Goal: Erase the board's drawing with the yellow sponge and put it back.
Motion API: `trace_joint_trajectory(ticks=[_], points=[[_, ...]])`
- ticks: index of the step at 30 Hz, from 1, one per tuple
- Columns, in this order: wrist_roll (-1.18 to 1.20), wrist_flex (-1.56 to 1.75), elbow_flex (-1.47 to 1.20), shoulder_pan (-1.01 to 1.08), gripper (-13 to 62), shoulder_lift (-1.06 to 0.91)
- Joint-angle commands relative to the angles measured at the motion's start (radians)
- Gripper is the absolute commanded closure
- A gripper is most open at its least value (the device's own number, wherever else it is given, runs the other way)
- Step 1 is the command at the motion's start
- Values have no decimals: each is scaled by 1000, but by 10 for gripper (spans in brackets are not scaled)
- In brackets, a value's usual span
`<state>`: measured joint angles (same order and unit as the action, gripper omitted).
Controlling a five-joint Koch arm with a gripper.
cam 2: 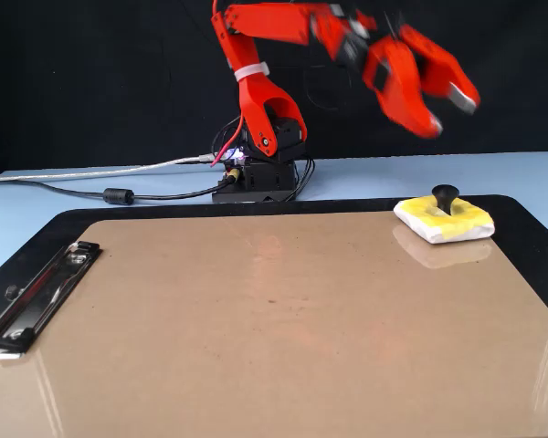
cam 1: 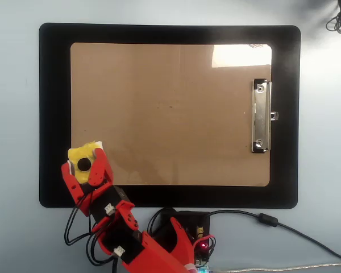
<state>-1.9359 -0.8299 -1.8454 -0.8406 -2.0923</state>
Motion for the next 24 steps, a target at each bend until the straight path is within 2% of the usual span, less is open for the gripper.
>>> trace_joint_trajectory(ticks=[1,3,5,11,18,24], points=[[67,-469,135,117,160,-28],[210,-718,206,265,160,25],[322,-815,199,411,160,37],[552,-811,-101,819,158,32],[554,-753,-523,862,151,-268],[554,-790,-626,864,149,-259]])
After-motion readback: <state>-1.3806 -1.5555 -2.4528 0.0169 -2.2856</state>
